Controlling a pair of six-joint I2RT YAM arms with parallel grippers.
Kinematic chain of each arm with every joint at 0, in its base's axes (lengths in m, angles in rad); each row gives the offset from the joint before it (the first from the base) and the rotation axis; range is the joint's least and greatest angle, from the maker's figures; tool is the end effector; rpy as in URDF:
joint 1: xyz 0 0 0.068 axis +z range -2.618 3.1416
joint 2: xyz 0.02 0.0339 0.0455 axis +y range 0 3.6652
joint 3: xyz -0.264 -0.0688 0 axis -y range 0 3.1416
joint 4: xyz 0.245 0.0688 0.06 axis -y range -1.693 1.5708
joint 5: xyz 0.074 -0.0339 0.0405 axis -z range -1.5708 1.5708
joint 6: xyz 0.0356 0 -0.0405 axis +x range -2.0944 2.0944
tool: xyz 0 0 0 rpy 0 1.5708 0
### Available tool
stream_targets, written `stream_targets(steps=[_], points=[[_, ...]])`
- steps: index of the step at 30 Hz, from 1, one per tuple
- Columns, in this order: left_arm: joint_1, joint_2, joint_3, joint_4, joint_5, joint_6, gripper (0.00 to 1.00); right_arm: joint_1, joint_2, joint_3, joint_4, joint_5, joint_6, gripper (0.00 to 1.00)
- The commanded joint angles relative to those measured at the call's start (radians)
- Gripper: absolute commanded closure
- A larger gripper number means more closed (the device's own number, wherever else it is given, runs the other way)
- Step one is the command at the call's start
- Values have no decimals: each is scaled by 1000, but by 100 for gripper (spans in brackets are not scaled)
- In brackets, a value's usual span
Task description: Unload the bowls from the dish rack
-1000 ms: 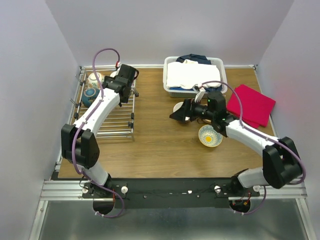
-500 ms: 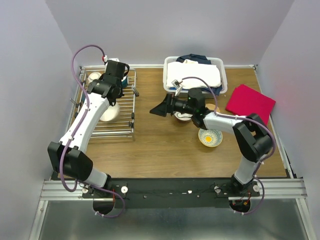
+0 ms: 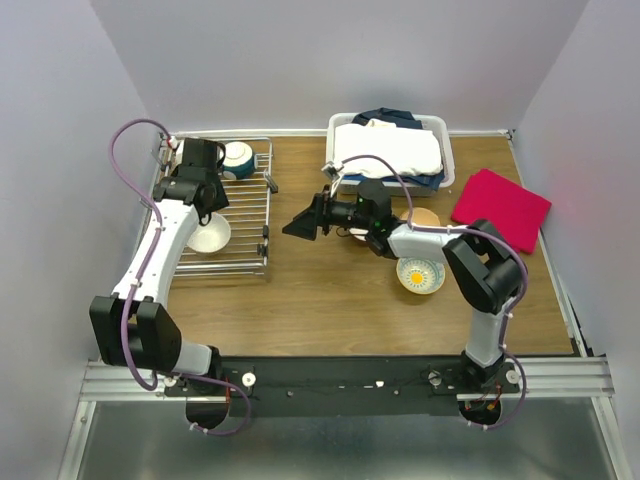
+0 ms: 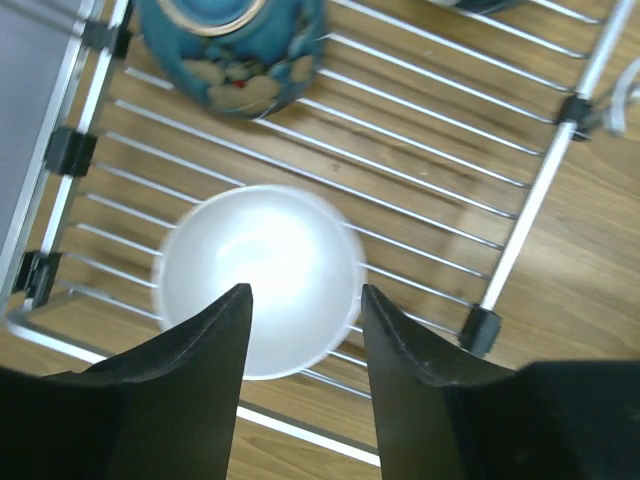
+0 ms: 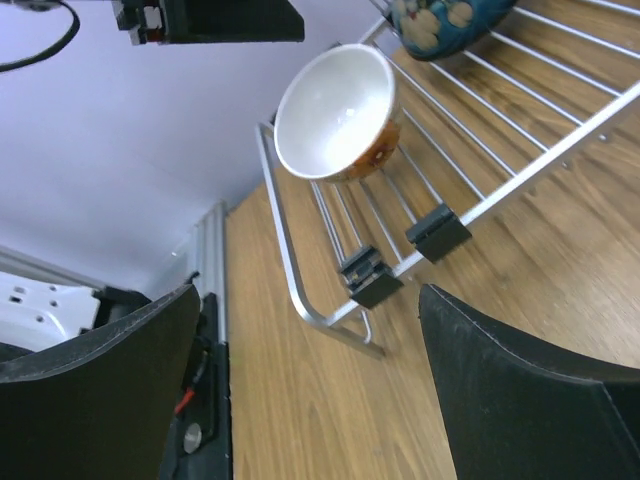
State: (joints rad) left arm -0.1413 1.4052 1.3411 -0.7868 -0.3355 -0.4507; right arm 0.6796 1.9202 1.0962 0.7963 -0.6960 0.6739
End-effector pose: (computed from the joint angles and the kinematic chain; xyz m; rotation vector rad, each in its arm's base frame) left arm 0.2945 -0.0300 0.3372 -0.5120 2.3075 0.1231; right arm 0.3140 0.2830 0.2197 -0.6185 1.7371 1.5510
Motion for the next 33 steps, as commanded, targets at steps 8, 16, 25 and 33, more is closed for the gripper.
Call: stream_targets(steps=[8, 16, 25, 33], points=[[181, -86, -103, 47, 92, -5, 23, 1, -225, -117, -388, 116, -287, 2], [295, -89, -293, 141, 62, -54, 17, 1, -337, -186, -480, 147, -341, 1], [348, 3, -321, 199, 73, -82, 28, 1, -395, -240, -520, 162, -369, 1], [351, 49, -307, 198, 89, -83, 56, 1, -444, -257, -566, 197, -396, 1]])
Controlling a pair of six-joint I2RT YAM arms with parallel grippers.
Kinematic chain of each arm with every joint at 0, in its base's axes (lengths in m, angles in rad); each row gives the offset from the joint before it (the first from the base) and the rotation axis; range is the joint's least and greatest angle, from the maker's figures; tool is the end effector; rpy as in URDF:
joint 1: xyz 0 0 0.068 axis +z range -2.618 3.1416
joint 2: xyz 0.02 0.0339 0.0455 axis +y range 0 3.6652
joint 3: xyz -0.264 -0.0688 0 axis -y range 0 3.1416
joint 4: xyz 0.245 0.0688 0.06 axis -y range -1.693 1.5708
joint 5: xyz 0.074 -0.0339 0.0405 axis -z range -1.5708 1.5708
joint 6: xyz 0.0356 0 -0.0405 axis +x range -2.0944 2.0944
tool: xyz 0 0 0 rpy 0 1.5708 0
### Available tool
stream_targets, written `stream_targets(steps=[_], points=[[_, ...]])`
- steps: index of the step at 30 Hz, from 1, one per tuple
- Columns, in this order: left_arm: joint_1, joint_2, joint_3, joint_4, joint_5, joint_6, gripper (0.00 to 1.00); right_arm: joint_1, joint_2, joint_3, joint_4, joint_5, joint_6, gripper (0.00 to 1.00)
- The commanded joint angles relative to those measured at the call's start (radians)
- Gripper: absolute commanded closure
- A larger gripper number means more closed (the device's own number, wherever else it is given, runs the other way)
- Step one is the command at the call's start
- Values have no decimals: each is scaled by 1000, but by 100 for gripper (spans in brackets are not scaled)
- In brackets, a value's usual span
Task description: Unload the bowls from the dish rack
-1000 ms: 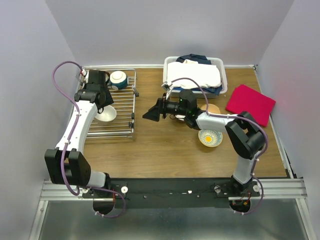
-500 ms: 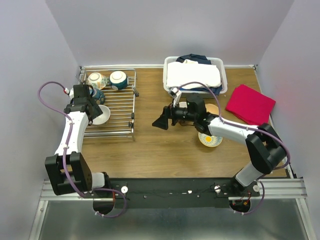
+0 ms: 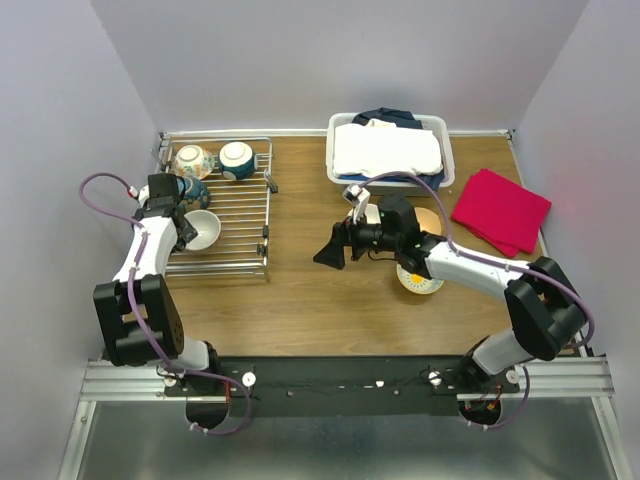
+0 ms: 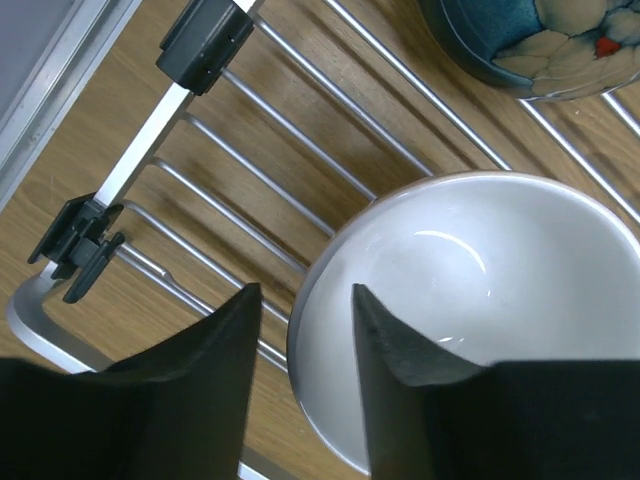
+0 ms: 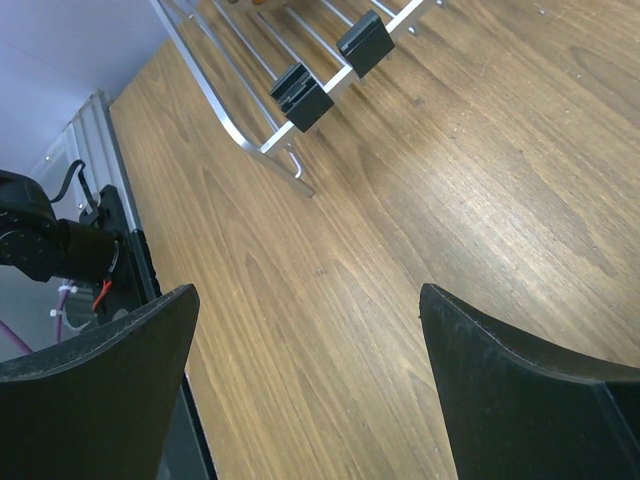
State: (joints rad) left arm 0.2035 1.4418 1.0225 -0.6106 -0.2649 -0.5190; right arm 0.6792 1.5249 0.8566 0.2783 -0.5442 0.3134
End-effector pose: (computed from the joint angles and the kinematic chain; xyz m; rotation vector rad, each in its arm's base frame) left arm 0.2822 0.0677 0.2375 -0.9930 2.3606 0.2253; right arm 0.2483 0.2241 0.2328 -0.7526 1.9533 1.1614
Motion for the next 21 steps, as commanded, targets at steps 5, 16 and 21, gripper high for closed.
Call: stream_targets(steps=[5, 16, 21], points=[[7, -17, 28, 6, 27, 2, 85, 2, -92, -10, -99, 93, -59, 1], [-97, -176, 131, -44, 30, 74, 100, 2, -167, 82, -275, 257, -34, 1], [-298, -233, 160, -38, 21, 100, 100, 2, -187, 168, -407, 355, 13, 1]])
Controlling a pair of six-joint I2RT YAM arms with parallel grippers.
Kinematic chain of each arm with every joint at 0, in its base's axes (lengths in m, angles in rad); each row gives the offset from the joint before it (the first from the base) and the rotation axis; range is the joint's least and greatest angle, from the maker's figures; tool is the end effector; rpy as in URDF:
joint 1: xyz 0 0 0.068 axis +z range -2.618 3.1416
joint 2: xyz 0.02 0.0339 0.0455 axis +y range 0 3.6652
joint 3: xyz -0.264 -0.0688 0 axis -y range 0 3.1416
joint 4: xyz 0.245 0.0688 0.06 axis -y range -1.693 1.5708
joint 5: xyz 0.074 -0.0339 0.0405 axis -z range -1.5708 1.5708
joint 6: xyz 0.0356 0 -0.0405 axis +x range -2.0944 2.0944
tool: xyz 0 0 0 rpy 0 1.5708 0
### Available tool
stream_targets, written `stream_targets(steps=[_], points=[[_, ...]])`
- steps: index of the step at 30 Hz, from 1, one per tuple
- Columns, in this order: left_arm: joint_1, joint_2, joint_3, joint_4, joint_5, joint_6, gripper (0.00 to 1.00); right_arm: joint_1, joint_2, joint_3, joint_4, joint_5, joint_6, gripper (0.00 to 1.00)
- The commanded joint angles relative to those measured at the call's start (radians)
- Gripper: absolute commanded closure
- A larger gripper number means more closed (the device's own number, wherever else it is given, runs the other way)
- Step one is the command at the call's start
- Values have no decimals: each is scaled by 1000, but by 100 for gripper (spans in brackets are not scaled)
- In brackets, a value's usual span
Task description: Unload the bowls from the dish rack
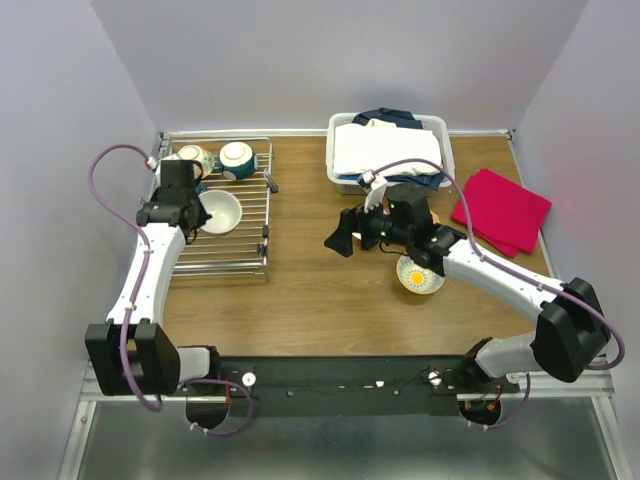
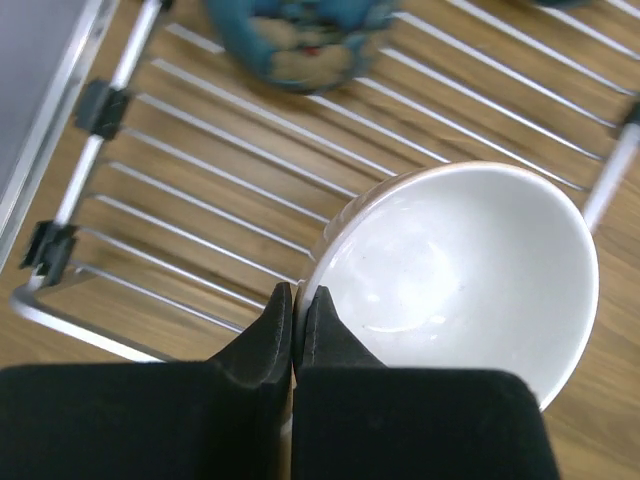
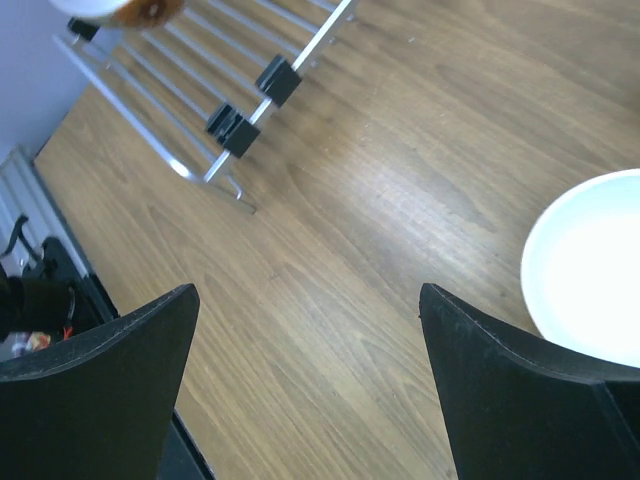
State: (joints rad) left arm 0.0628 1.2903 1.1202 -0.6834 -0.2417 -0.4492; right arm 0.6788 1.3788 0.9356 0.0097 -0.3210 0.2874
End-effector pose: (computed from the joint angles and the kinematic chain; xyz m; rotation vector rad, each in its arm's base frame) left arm 0.2688 0.0254 0.3030 -0.7111 2.2866 0.1129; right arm 0.2377 0.2062 0.2765 -0.6204 2.0141 0.9228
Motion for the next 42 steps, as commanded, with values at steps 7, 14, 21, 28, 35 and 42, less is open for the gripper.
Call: stream_targets(steps=[7, 14, 21, 28, 35, 42], points=[[-392, -95, 62, 79, 15, 12, 100, 2, -24, 195, -269, 180, 122, 2], [-613, -43, 75, 140, -19, 1, 100, 2, 19, 261, -339, 180, 165, 2], [-739, 43, 116, 157, -53, 9, 100, 2, 80, 296, -372, 155, 187, 5], [-801, 119, 173, 156, -70, 29, 100, 2, 141, 302, -432, 200, 176, 23], [-825, 165, 201, 156, -91, 33, 100, 1, 163, 289, -461, 281, 147, 92], [-824, 144, 184, 185, -171, 61, 44, -1, 170, 319, -516, 456, 93, 99]])
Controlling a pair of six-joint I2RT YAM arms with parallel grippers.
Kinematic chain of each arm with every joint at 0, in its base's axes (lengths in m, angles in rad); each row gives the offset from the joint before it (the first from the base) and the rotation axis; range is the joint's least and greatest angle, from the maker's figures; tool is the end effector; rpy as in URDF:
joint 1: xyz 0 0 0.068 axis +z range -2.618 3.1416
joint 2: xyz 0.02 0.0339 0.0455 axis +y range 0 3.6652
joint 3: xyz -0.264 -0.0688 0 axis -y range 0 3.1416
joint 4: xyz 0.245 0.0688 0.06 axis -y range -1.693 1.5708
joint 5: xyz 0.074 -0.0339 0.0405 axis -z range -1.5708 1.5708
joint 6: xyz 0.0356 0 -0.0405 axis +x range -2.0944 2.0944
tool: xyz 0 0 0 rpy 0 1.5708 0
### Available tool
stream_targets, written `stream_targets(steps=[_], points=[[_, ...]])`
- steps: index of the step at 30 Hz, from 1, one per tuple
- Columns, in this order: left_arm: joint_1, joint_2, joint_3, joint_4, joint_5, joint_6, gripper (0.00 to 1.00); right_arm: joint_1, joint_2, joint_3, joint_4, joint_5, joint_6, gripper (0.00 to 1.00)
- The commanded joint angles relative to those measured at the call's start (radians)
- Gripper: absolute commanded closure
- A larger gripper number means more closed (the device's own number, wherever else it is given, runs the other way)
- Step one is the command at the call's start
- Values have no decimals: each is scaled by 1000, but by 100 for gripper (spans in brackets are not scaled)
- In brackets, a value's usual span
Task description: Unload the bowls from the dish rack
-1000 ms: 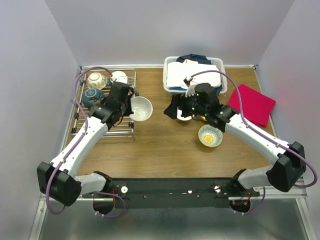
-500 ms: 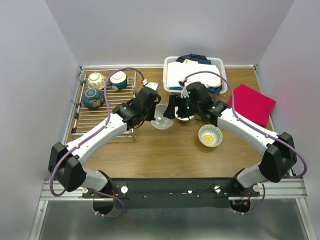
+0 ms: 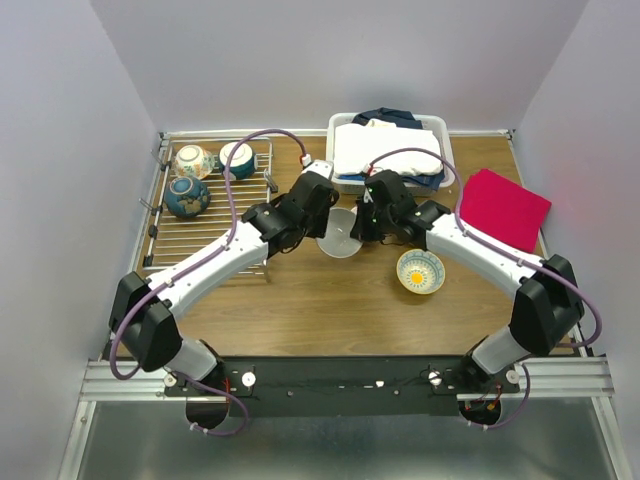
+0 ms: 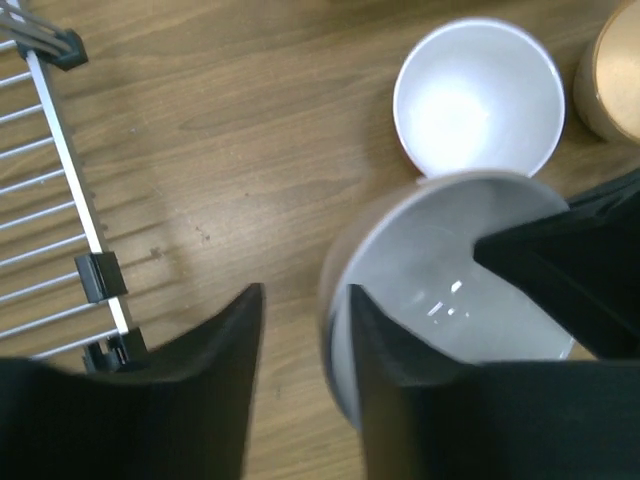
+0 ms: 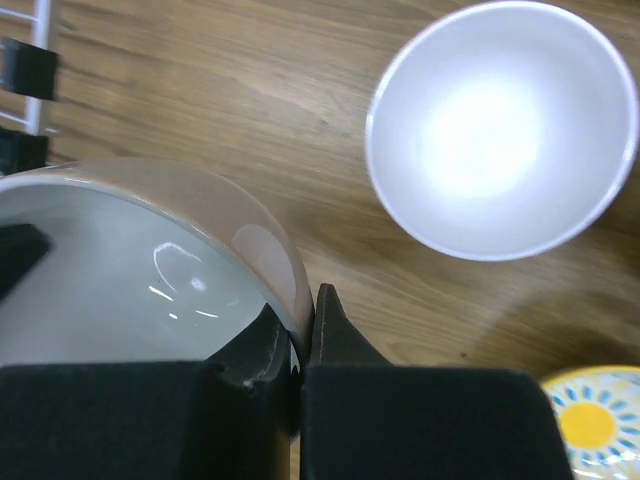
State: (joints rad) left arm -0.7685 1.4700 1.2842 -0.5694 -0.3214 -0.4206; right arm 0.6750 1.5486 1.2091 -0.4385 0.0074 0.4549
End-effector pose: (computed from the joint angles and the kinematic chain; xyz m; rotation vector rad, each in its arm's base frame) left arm 0.2406 -0.2170 0.3160 0.2379 2.2786 -0.2462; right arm 0.2681 0.2143 0.2755 -0.2615 2.4009 0.5336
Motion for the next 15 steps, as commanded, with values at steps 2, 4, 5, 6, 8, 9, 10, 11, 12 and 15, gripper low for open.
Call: stream_targets(steps=[2, 4, 5, 6, 8, 9, 10, 11, 12, 15], points=[[20, -63, 7, 86, -105, 45, 27, -5, 16, 58, -95, 163, -93, 99], [35, -100, -5, 100, -105, 49, 19, -34, 28, 70, -108, 180, -114, 99], [55, -114, -20, 105, -105, 55, 15, -47, 37, 70, -106, 178, -117, 99], [64, -128, -31, 108, -105, 59, 12, -80, 41, 69, -105, 166, -122, 99], [102, -172, -49, 112, -116, 68, 5, -115, 56, 66, -94, 151, -127, 99], [116, -187, -72, 112, -117, 74, 2, -144, 62, 67, -92, 141, -130, 99], [132, -218, -83, 109, -120, 75, 1, -161, 70, 70, -91, 131, -133, 99], [146, -233, -107, 105, -122, 77, 1, -178, 76, 70, -83, 122, -133, 99], [181, -249, -120, 103, -119, 82, 1, -193, 93, 72, -82, 112, -136, 99], [239, -309, -169, 88, -119, 92, 1, -235, 132, 86, -69, 95, -145, 99]])
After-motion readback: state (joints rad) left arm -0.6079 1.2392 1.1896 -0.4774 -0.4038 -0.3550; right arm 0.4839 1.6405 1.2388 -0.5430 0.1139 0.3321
